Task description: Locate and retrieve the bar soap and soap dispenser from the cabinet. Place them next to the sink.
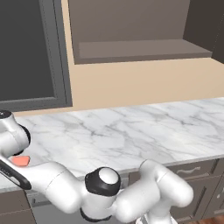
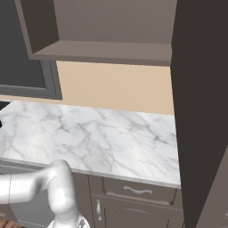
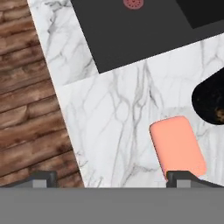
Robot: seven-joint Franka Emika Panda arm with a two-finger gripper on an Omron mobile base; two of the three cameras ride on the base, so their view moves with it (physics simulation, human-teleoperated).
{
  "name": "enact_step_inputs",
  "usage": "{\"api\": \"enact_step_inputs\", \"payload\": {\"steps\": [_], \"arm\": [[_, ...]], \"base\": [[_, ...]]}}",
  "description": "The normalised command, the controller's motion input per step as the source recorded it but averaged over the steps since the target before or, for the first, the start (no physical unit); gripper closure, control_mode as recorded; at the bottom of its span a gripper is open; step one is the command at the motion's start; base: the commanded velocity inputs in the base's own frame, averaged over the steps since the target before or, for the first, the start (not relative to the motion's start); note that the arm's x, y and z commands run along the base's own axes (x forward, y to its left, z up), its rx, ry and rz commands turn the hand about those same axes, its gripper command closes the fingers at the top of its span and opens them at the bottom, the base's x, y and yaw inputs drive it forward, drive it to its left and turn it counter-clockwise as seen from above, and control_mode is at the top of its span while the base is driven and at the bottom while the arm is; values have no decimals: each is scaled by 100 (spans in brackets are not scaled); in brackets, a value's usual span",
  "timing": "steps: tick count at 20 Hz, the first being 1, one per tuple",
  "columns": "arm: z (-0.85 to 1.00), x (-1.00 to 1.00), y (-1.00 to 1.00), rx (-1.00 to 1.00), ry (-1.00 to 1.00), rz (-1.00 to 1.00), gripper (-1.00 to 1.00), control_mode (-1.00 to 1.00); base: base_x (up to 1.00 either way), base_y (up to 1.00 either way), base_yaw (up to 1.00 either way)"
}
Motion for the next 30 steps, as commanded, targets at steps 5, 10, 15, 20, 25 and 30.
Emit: {"api": "enact_step_inputs", "payload": {"steps": [5,10,15,20,25,30], "arm": [[4,-42,-48,1,12,-20,-100,-100],[18,-40,-53,1,7,-19,-100,-100],[37,-44,-37,-14,-13,-7,-100,-100],[-5,-14,-38,-8,-13,-26,-100,-100],[-18,3,-77,3,0,-27,-100,-100],[5,4,-83,6,0,-21,-100,-100]], "base": [[0,0,0],[0,0,0],[0,0,0],[0,0,0],[0,0,0],[0,0,0]]}}
